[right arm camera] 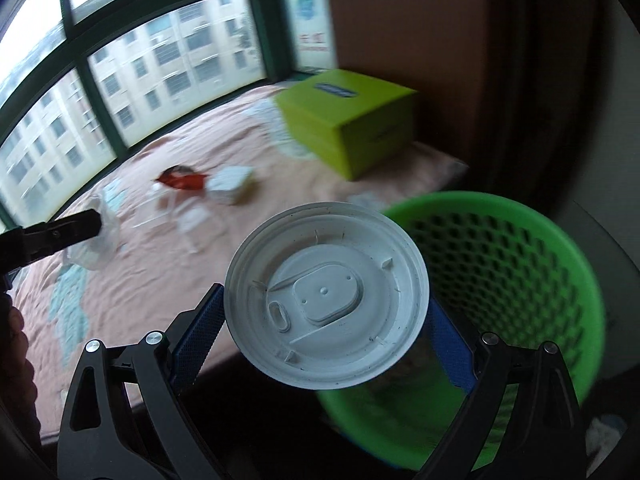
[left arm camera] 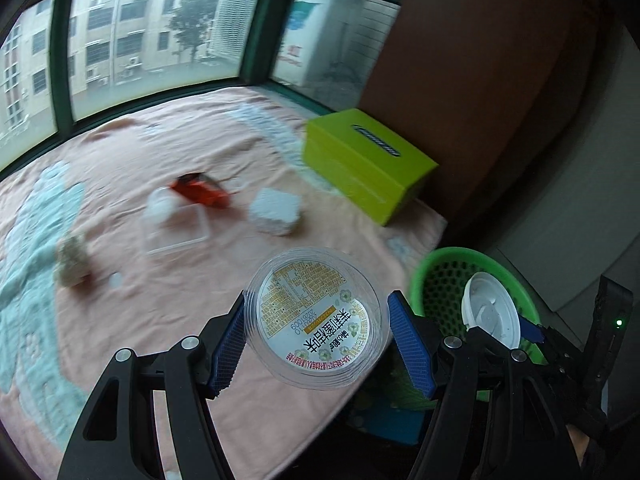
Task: Collect trash
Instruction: 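Carry cup and lid to the green wastebasket and open both tools inside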
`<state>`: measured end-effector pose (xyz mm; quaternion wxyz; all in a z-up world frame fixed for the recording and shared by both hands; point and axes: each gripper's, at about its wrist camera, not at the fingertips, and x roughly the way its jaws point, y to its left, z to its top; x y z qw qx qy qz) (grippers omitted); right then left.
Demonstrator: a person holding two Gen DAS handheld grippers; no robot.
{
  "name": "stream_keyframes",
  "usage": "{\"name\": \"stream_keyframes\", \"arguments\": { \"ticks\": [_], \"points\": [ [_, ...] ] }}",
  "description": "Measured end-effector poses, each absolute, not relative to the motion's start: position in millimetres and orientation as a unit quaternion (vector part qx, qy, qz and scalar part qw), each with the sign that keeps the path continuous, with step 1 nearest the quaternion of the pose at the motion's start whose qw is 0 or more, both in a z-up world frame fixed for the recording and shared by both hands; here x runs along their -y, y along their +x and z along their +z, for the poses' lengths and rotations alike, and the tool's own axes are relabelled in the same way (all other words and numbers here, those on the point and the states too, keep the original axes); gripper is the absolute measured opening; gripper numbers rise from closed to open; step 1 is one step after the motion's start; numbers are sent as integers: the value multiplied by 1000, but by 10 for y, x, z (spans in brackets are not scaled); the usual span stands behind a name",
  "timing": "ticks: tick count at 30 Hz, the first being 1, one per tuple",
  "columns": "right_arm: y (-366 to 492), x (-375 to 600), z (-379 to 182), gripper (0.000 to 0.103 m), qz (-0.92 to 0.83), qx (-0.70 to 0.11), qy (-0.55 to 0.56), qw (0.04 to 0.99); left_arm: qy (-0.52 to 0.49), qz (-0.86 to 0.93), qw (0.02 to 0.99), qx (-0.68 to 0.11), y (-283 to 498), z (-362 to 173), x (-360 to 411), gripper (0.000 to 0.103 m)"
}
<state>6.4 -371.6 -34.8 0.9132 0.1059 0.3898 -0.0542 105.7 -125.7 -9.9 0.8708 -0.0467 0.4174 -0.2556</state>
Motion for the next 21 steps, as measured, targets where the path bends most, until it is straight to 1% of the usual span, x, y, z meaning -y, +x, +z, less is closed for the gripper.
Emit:
{"name": "stream_keyframes", "arguments": {
  "ticks": [10,21],
  "points": [
    [-254,4419,-437,94,-123,-381,155,903,-17,-299,858,-417,983,-31,1839,66],
    [-473,4634,-437,96,-142,-366,170,904,9,-327,844,-425,905,-70,2312,66]
  ]
}}
